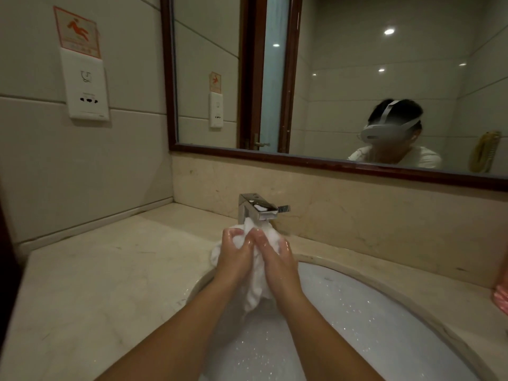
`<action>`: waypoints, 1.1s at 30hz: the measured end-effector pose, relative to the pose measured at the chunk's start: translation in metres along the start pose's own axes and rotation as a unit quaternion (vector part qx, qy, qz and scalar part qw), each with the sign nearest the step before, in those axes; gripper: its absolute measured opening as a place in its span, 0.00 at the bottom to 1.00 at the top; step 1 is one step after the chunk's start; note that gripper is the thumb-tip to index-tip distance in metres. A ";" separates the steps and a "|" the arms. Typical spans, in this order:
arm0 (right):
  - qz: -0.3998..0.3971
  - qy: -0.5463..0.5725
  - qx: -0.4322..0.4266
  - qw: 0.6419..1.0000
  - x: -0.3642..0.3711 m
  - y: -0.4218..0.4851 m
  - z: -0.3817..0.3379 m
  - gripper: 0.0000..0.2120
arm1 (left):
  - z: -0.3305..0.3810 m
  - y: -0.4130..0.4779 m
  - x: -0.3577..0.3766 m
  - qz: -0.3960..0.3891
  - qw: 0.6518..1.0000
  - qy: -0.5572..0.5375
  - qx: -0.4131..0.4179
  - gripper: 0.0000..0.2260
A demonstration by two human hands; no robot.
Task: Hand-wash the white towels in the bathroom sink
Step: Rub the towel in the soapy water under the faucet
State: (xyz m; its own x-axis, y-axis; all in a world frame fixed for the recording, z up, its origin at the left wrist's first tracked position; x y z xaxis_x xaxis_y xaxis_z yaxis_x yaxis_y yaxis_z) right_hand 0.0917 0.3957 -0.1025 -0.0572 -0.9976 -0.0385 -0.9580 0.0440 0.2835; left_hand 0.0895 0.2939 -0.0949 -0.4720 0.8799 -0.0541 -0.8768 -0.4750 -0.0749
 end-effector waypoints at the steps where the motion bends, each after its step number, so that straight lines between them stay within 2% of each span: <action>1: -0.001 0.010 0.006 1.000 -0.004 -0.001 -0.002 0.49 | 0.000 -0.001 0.000 -0.001 1.000 -0.010 0.007 0.12; 4: 0.023 0.075 0.062 0.995 -0.013 0.001 -0.002 0.22 | 0.005 -0.005 0.003 -0.005 0.997 -0.055 0.045 0.10; 5: 0.037 0.104 0.094 0.989 -0.014 0.004 0.001 0.19 | 0.007 -0.007 0.002 -0.011 0.996 -0.082 0.038 0.09; 7: 0.068 0.155 0.124 0.978 -0.012 0.007 0.005 0.21 | 0.009 -0.005 0.000 -0.017 0.994 -0.112 -0.006 0.13; 9: 0.087 0.166 0.111 0.976 -0.012 0.013 0.010 0.23 | 0.009 0.000 -0.004 -0.015 0.997 -0.066 -0.047 0.18; 13: 0.078 0.117 0.086 0.986 -0.020 0.016 0.009 0.17 | 0.012 -0.005 -0.003 -0.039 0.998 0.029 -0.040 0.11; 16: 0.078 0.070 0.065 0.992 -0.021 0.016 0.010 0.18 | 0.017 -0.011 0.002 -0.036 0.985 0.168 0.020 0.18; 18: 0.093 0.060 0.067 0.992 -0.021 0.016 0.011 0.19 | 0.017 -0.016 0.003 -0.004 0.969 0.246 0.020 0.15; 19: 0.099 0.059 0.071 0.991 -0.020 0.015 0.010 0.18 | 0.016 -0.017 0.004 -0.002 0.970 0.242 0.013 0.15; 21: 0.100 0.060 0.078 0.990 -0.019 0.013 0.008 0.16 | 0.012 -0.018 0.004 -0.020 0.988 0.154 -0.007 0.23; 22: 0.101 0.063 0.080 0.990 -0.019 0.011 0.005 0.15 | 0.010 -0.017 0.004 -0.022 0.995 0.091 -0.013 0.23; 25: 0.099 0.052 0.095 0.989 -0.016 0.011 0.002 0.16 | 0.012 -0.013 0.000 -0.028 0.999 -0.027 0.006 0.13; 28: 0.110 0.051 0.116 0.986 -0.015 0.013 0.004 0.22 | 0.014 -0.012 -0.001 -0.016 0.998 -0.065 0.021 0.11; 30: 0.108 0.076 0.119 0.984 -0.013 0.011 0.007 0.27 | 0.014 -0.013 0.002 -0.035 0.997 -0.075 -0.013 0.20; 32: 0.102 0.082 0.113 0.985 -0.013 0.008 0.008 0.36 | 0.013 -0.013 0.001 -0.045 0.994 -0.082 -0.053 0.31; 33: 0.098 0.086 0.109 0.985 -0.013 0.007 0.010 0.42 | 0.013 -0.012 0.000 -0.052 0.993 -0.085 -0.061 0.33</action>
State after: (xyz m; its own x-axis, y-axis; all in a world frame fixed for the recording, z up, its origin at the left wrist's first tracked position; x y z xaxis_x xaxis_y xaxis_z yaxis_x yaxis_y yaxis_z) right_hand 0.0825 0.4091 -0.1095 -0.2173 -0.9622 0.1643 -0.9718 0.2290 0.0562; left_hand 0.0991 0.2999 -0.0810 -0.3972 0.9086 0.1291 -0.9089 -0.3700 -0.1924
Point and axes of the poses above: each hand's wrist, its own y-axis towards the middle knuckle, its own x-axis out of the palm, z = x × y, the point moved 2 cm from there along y, towards the middle knuckle, and after that the axes turned 14 degrees about -x, right-handed, at the moved point
